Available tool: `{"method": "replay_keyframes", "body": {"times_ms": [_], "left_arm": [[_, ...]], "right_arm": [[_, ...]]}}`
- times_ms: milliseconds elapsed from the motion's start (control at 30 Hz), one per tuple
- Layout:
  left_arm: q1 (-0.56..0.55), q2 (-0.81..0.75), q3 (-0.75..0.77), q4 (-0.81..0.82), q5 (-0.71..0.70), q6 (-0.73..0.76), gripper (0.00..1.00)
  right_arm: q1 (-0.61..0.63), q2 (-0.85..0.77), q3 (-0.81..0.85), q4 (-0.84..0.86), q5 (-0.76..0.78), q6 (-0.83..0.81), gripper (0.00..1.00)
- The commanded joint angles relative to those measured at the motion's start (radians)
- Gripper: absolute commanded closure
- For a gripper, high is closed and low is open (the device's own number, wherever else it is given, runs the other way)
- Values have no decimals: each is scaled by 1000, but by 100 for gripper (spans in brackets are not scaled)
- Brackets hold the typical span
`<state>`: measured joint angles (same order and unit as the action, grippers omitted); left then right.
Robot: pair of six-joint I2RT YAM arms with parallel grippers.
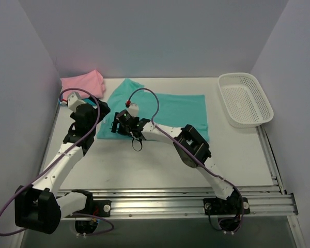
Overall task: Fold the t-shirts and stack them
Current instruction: Fold the tshirt
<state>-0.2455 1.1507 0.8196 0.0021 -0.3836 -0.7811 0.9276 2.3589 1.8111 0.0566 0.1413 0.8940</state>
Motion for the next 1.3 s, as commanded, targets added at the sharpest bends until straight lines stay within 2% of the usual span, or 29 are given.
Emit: {"method": "replay_keyframes", "body": {"times_ms": [0, 467, 867, 1067, 1267], "left_arm": [[8, -19, 3, 10, -8, 3, 5], [8, 0, 0, 25, -6, 5, 5], [8, 1, 0, 24, -17, 9, 5], [8, 9, 1, 29, -15, 9, 5], [12, 10, 1, 32, -11, 11, 5]], "right_arm": [[-27, 46, 54, -35, 32, -10, 28], [-72, 125, 178, -57, 44, -41, 30], [-82, 125, 206, -75, 24, -49, 30], [-87, 86, 65, -17, 20, -24, 31], [-55, -18, -195, 51, 12, 22, 32]]}}
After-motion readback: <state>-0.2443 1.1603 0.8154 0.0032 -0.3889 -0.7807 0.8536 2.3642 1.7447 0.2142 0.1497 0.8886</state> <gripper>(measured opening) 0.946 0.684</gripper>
